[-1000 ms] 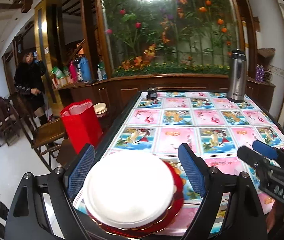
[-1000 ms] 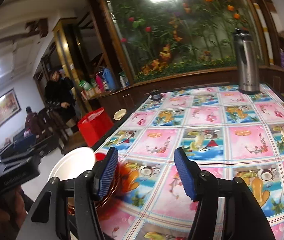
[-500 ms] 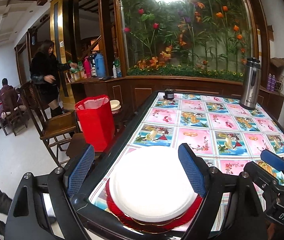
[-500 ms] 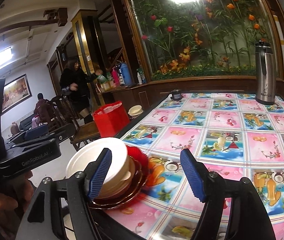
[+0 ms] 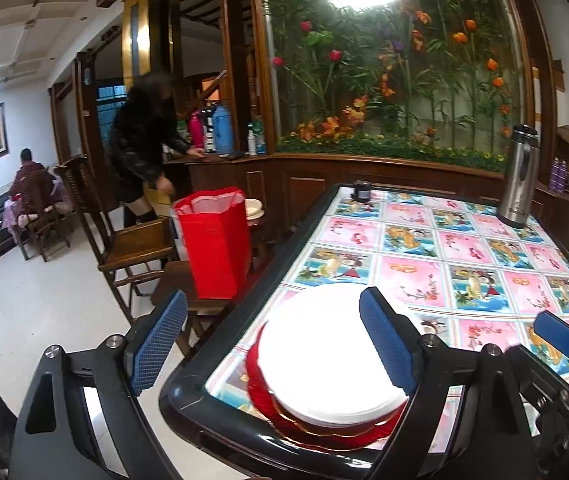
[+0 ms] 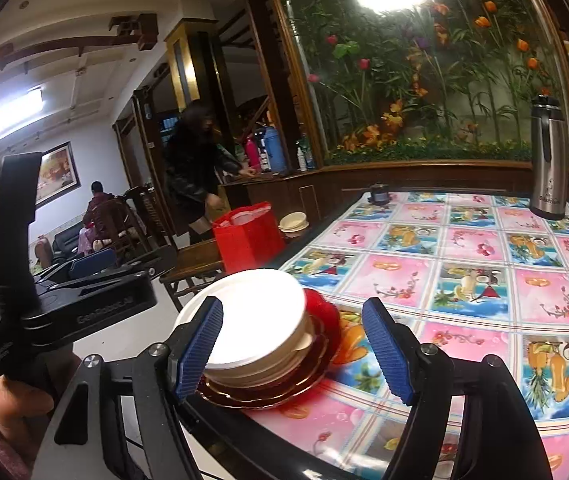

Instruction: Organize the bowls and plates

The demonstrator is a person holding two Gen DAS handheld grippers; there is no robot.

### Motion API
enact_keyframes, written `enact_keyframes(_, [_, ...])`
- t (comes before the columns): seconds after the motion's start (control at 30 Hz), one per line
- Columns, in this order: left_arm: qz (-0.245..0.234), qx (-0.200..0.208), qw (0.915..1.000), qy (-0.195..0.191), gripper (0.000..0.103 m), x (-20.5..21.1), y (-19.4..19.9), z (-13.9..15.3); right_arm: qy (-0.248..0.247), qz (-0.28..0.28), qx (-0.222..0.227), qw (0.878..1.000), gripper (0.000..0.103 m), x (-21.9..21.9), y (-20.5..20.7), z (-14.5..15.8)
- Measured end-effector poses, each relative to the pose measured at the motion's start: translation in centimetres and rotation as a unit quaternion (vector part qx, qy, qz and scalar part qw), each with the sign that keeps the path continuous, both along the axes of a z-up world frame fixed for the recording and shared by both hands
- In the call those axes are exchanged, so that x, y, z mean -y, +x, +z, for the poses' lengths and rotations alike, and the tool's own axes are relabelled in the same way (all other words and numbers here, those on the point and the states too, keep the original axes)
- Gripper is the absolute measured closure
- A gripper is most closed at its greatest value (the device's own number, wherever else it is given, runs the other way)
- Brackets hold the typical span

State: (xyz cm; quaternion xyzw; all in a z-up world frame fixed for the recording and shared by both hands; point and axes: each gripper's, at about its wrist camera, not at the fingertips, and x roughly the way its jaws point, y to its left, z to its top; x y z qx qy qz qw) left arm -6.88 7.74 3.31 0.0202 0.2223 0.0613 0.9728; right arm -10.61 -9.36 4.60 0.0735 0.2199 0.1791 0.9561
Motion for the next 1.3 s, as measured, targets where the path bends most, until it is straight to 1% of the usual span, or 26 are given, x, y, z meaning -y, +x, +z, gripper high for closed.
enact_keyframes(0.13, [0.006,-0.001,1.0000,0.005,0.012,-0.3,0.1,-0.3,-0.004,0.007,0.005,1.000,0.029,-0.5,-0.3,0.0])
enact_keyframes(0.2, [0.012,0.006,0.9998,0.012,0.010,-0.3,0.0,-0.5,-0.003,0.012,0.008,1.000,0.029,-0.7,-0.2,0.0])
enact_keyframes(0.27, [0.011,0.012,0.9997,0.017,0.002,-0.2,0.0,-0.7,0.002,0.015,0.010,1.000,0.027,-0.7,0.0,-0.2])
enact_keyframes(0.3, [0.009,0.014,0.9997,0.018,0.000,-0.1,0.1,-0.8,0.003,0.018,0.011,1.000,0.027,-0.8,0.1,-0.3])
enact_keyframes(0.47, [0.010,0.013,0.9996,0.023,0.000,0.1,0.5,-1.0,0.012,0.026,0.002,1.000,0.027,-0.8,1.5,-0.9])
enact_keyframes(0.6, [0.006,-0.002,0.9997,0.024,0.000,0.2,1.5,-1.5,0.026,0.026,-0.004,0.999,0.027,-0.6,2.2,-1.4])
enact_keyframes(0.67, [0.006,-0.007,0.9998,0.020,0.000,0.2,1.6,-1.8,0.024,0.026,-0.012,0.999,0.027,-0.6,2.6,-1.8])
enact_keyframes(1.0, [-0.005,-0.021,0.9997,0.014,0.000,0.8,2.1,-2.3,0.035,0.019,-0.023,0.999,0.027,0.0,3.4,-2.5])
enact_keyframes(1.3, [-0.006,-0.026,0.9996,0.009,0.000,0.7,2.1,-2.3,0.032,0.020,-0.023,0.999,0.027,-0.2,3.6,-2.6])
